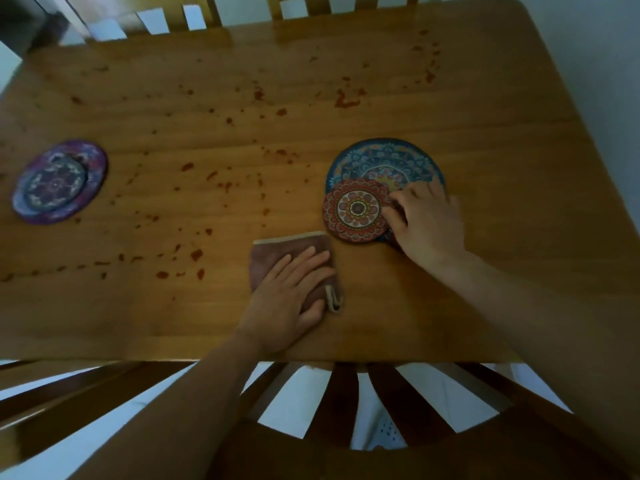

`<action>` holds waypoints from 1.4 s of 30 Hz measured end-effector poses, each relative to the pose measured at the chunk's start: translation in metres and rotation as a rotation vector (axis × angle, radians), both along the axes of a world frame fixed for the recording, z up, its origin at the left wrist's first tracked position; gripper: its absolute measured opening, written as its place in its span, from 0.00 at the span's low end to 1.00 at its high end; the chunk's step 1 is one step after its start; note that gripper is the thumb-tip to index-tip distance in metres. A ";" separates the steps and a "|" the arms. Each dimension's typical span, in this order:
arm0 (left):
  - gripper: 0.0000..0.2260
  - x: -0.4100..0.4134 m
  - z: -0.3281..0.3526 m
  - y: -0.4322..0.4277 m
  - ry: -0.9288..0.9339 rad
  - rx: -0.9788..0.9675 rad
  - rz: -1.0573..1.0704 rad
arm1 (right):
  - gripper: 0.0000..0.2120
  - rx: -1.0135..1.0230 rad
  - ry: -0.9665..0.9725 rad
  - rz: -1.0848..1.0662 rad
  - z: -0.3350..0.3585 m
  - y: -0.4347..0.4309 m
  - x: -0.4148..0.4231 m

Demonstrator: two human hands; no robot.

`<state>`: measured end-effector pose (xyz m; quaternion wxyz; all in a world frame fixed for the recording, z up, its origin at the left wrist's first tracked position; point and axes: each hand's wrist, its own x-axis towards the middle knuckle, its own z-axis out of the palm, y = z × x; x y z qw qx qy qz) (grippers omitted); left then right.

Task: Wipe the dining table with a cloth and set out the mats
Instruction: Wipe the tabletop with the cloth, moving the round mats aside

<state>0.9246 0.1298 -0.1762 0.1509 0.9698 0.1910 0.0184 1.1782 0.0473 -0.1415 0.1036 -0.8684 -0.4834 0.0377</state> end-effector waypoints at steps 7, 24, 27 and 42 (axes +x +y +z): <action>0.23 0.027 -0.006 0.041 -0.019 -0.009 0.495 | 0.28 -0.064 0.183 -0.264 0.005 0.045 -0.017; 0.24 0.036 0.001 0.053 -0.006 -0.085 0.557 | 0.24 0.045 0.534 -0.561 0.016 0.001 0.018; 0.24 0.036 0.001 0.052 -0.002 -0.085 0.557 | 0.10 0.286 0.675 -0.414 0.025 0.008 0.020; 0.24 0.034 -0.001 0.053 -0.014 -0.079 0.538 | 0.45 -0.175 0.637 -0.704 0.012 0.067 0.074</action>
